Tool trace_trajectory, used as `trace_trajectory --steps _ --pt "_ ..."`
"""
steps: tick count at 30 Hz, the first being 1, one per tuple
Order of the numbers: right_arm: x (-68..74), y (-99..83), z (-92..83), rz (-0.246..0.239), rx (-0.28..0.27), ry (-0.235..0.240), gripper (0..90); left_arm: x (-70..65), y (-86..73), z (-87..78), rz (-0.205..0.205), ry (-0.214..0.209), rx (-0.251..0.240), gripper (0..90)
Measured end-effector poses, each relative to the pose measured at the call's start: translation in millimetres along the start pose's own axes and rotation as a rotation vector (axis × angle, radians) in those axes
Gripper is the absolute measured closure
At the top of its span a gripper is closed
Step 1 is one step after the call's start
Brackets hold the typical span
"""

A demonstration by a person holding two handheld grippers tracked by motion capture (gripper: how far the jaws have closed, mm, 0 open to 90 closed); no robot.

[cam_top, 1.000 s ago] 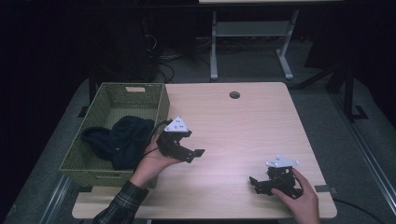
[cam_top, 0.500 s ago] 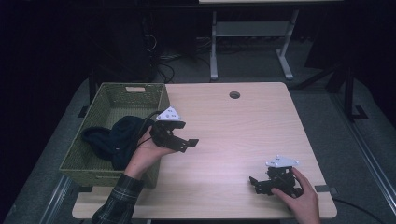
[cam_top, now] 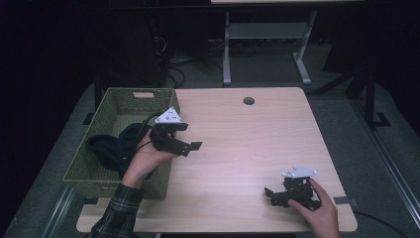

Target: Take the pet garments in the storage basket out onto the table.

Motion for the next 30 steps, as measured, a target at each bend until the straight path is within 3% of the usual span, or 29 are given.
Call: trace_trajectory --steps 21,30 --pt "-0.1 -0.1 -0.1 -0.002 0.001 0.0 0.4 19.6 -12.2 -21.0 -0.012 0.042 0.042 14.1" --pt "-0.1 0.0 -0.1 -0.001 0.001 0.0 0.4 27.5 -15.4 -33.4 -0.021 0.066 0.039 14.2"
Point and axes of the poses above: each handheld gripper's, and its own axes: z roughly forward along the jaws, y roughly out of its top, x roughly to its left, the point moved 1 cm from there along z, roughly forward along the jaws, and after that the axes turned 4 degrees about -x, right-handed, at the moved point
